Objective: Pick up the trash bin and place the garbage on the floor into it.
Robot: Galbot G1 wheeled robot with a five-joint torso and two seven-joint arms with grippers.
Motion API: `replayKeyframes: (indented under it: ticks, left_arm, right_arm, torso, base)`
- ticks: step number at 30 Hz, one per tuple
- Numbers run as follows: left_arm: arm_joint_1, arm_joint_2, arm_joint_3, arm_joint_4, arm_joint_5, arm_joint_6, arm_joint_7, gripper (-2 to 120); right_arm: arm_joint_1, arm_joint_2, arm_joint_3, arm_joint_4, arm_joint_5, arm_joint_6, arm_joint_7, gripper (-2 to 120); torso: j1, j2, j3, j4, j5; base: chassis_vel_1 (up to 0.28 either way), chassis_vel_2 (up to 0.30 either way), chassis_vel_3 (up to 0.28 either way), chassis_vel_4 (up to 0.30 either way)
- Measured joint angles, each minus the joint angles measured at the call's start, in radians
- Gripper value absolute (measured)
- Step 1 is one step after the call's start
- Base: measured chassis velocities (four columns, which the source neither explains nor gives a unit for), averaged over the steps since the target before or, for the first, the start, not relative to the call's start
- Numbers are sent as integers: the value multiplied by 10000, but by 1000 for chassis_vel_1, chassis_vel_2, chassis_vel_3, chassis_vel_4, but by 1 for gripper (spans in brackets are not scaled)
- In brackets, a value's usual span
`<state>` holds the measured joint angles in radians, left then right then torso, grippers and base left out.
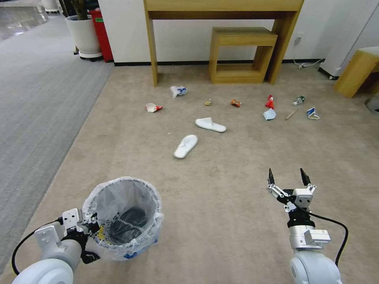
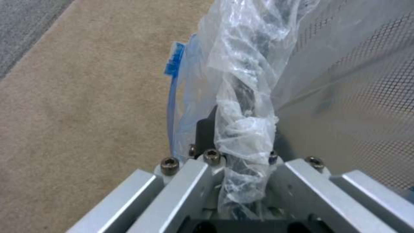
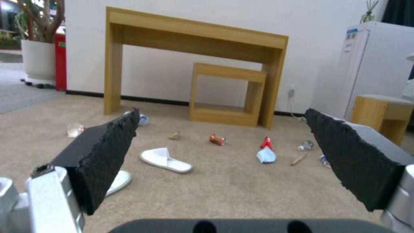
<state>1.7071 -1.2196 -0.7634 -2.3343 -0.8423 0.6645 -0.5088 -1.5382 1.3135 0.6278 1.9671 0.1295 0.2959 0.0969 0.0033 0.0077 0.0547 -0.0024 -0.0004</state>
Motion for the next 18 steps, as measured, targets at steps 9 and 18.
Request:
replayKeyframes:
  ticks: [9, 18]
  left_arm:
    - [-54, -66, 19, 75, -1, -2, 3, 0]
    - [-114, -134, 34, 126, 32, -12, 2, 0]
  right_arm:
    - [112, -15, -79, -70, 66, 82, -14, 100]
    - [156, -84, -24, -87, 25, -13, -79, 100]
  torso:
    - [0, 0, 0, -2, 6]
    - [-1, 0, 0, -1, 3]
  base:
    - [9, 3, -6, -8]
    - [0, 0, 0, 0]
